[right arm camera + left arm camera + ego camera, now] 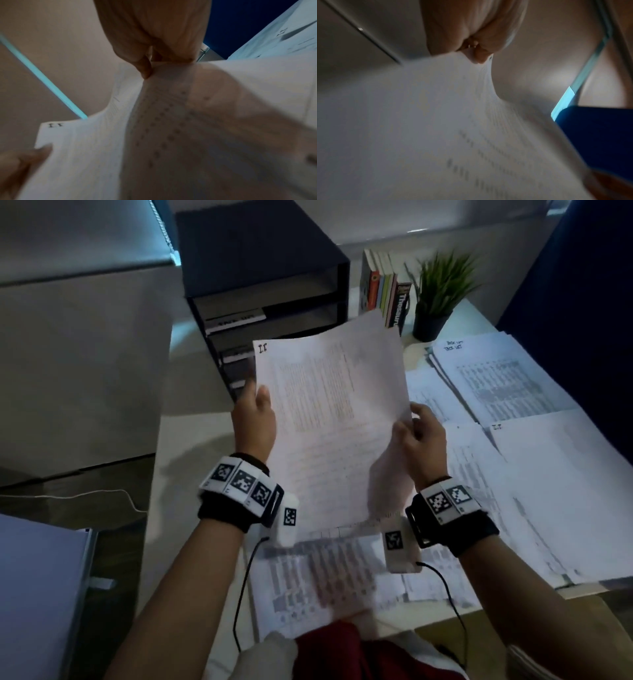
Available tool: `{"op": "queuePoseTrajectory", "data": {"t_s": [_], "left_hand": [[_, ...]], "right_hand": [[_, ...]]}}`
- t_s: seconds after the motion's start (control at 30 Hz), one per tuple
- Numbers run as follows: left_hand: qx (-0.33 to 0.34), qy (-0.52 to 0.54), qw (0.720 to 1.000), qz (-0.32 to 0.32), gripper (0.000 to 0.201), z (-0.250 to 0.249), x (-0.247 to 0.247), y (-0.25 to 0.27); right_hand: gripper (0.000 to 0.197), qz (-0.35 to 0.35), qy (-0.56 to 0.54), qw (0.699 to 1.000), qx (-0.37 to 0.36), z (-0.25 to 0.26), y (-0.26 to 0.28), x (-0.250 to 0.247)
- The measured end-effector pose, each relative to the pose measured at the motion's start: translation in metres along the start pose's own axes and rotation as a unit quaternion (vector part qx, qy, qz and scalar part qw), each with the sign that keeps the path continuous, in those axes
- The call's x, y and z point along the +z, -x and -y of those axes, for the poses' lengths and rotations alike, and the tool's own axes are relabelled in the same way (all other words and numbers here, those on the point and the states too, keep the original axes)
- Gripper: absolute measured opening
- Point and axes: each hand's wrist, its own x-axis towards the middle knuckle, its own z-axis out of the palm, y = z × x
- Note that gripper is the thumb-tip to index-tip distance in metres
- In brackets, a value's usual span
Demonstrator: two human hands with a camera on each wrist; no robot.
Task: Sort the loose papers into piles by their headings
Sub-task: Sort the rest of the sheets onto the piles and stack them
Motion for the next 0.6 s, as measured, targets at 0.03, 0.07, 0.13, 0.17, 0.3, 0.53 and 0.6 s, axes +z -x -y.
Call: {"op": "queuePoseTrajectory", "data": {"t_s": [0.03,0.07,0.13,0.17,0.3,0.53,0.6], "left_hand": [[0.026,-0.020,0.999,0.004,0.042,-0.003,0.016,0.008],[0.050,-0.029,0.998,0.011,0.047,-0.006,0.033,0.018],[0.077,-0.029,0.996,0.040,0.049,-0.011,0.068,0.039],[0.084,-0.027,0.995,0.049,0.049,-0.013,0.083,0.048],[0.097,-0.040,0.993,0.062,0.051,-0.015,0.139,0.082],[0.164,-0.194,0.966,0.051,0.047,0.004,0.191,0.117],[0.173,-0.237,0.954,0.055,0.044,0.007,0.197,0.124]], "right_hand": [[0.035,0.000,-0.006,1.000,0.004,-0.003,-0.006,-0.012],[0.035,0.000,-0.009,1.000,0.011,-0.008,-0.012,-0.025],[0.036,-0.005,-0.017,1.000,0.026,-0.022,-0.023,-0.053],[0.036,-0.007,-0.016,0.999,0.036,-0.030,-0.027,-0.066],[0.039,0.003,-0.003,0.997,0.074,-0.065,-0.039,-0.112],[0.049,0.028,0.029,0.988,0.148,-0.125,-0.038,-0.152],[0.049,0.050,0.048,0.983,0.169,-0.136,-0.035,-0.156]]}}
